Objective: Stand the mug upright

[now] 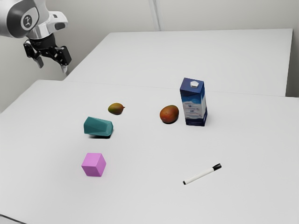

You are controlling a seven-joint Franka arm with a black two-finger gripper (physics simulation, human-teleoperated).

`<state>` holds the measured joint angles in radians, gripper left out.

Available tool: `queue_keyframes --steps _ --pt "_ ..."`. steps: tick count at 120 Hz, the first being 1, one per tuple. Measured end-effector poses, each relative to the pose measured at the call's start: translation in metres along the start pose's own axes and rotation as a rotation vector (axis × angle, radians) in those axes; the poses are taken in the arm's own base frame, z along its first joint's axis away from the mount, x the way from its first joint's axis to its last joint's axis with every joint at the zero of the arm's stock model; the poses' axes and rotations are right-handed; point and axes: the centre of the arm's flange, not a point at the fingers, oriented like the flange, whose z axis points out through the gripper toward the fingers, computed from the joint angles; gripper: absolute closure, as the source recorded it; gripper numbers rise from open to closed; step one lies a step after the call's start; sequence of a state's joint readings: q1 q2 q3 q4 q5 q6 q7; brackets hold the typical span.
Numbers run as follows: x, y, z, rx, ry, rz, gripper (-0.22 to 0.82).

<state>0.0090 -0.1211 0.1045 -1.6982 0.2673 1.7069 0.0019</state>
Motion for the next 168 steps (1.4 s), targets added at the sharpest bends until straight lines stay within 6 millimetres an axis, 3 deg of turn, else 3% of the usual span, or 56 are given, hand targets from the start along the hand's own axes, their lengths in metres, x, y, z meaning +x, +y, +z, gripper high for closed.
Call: queue_keyframes --steps 36,69,84,108,131,142,168 --pt "0.0 0.0 0.003 0.001 -0.004 0.001 0.0" --pt "0.005 -0.017 0.037 -0.069 -0.065 -0.057 0.0" --pt "0.004 -0.042 0.079 -0.204 -0.136 -0.16 0.0" --pt "0.004 -0.09 0.164 -0.403 -0.253 -0.347 0.0" --pt "0.019 -0.069 0.238 -0.573 -0.356 -0.397 0.0" --pt "0.02 -0.074 0.268 -0.623 -0.385 -0.434 0.0" --pt "0.035 -0.069 0.315 -0.693 -0.386 -0.458 0.0"
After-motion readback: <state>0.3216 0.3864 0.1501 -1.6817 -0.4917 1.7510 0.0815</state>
